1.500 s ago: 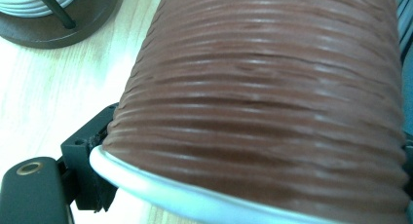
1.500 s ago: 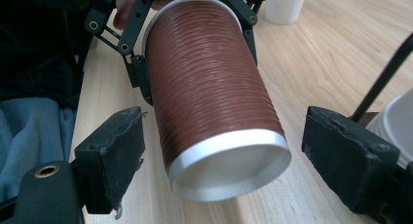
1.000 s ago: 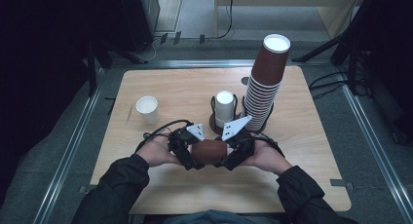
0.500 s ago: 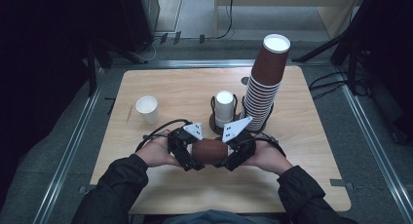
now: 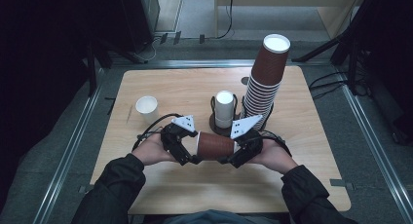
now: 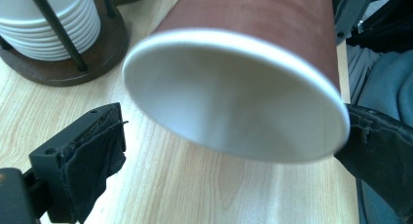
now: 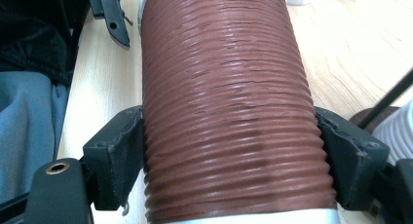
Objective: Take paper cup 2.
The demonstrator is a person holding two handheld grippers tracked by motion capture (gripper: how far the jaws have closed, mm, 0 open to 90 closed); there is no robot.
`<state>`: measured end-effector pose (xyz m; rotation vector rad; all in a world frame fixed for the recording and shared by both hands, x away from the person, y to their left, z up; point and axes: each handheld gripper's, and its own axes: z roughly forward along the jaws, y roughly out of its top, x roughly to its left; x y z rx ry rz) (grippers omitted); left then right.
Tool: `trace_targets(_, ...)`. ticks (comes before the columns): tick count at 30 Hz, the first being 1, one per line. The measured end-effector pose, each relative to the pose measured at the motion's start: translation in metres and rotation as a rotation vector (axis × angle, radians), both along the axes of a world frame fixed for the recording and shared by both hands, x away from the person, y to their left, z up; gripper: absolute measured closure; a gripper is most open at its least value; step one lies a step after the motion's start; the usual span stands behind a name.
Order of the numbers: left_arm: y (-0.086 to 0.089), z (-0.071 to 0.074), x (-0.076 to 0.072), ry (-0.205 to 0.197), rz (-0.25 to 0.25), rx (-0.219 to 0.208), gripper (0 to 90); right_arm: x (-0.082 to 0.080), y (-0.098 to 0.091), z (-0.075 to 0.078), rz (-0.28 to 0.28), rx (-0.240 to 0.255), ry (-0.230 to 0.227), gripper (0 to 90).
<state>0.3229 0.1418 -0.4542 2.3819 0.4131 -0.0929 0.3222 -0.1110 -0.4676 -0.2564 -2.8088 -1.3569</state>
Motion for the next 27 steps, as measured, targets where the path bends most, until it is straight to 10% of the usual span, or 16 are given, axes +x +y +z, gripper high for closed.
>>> trace_targets(27,-0.001,0.006,0.002,0.065,0.024,-0.176,0.0,0.002,-0.011,0.006,-0.015,0.235,0.023,19.3)
